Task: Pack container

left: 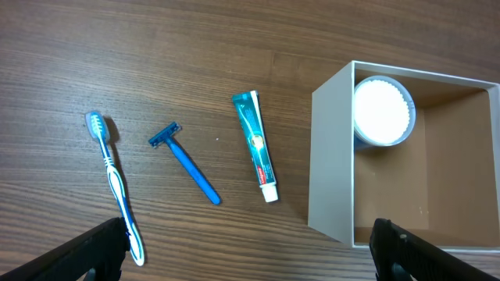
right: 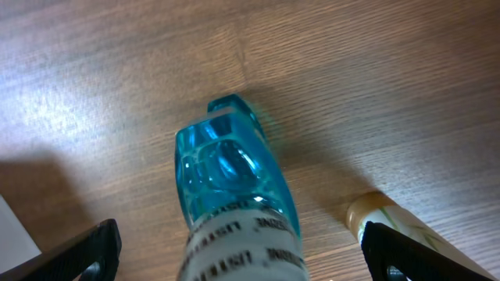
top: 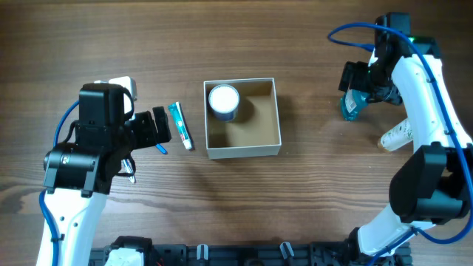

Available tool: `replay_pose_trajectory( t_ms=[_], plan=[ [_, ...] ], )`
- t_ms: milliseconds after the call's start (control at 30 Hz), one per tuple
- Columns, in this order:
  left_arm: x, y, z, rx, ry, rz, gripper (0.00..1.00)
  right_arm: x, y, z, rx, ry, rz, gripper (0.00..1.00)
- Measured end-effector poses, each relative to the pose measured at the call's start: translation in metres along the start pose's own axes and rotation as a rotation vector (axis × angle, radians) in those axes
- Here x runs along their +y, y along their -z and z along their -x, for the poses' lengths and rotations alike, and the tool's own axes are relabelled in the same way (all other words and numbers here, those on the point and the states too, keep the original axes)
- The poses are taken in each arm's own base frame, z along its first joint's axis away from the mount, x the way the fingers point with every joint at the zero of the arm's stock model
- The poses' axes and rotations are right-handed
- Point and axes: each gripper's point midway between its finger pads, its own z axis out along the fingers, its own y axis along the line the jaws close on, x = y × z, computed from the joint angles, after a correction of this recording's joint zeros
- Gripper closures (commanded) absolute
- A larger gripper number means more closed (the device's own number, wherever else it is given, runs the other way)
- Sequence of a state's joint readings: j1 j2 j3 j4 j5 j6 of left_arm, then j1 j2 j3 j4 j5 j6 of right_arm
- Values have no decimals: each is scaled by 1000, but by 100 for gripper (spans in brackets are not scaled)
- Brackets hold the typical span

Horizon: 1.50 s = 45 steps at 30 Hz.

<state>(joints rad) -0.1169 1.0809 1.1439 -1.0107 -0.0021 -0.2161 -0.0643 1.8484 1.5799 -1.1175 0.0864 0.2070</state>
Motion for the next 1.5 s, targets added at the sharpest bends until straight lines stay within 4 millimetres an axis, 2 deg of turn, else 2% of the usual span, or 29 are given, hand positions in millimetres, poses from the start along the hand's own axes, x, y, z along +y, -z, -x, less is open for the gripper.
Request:
replay_pose_trajectory(
  t_ms=[100, 233, 333, 667, 833, 1100, 1167, 1500],
  plan=[
    [0, 0, 0, 0, 0, 0, 0, 1, 0, -1, 3, 45, 8, 3],
    [0, 0, 0, 0, 0, 0, 0, 2, 0, -1, 4, 91, 13, 16],
    [0, 0, 0, 0, 0, 0, 0, 3, 0, -1, 3, 124, 16, 34],
    [0, 0, 0, 0, 0, 0, 0, 3, 0, 0, 1, 152, 16, 57],
    [0, 0, 0, 0, 0, 0, 0, 3, 0, -1, 2, 152, 18, 63],
    [0, 0, 0, 0, 0, 0, 0, 3, 0, -1, 2, 153, 19, 83],
    [0, 0, 0, 0, 0, 0, 0, 3, 0, -1, 2, 153, 19, 95],
    [0, 0, 0, 0, 0, 0, 0, 3, 1, -3, 12, 155, 18, 96]
  ],
)
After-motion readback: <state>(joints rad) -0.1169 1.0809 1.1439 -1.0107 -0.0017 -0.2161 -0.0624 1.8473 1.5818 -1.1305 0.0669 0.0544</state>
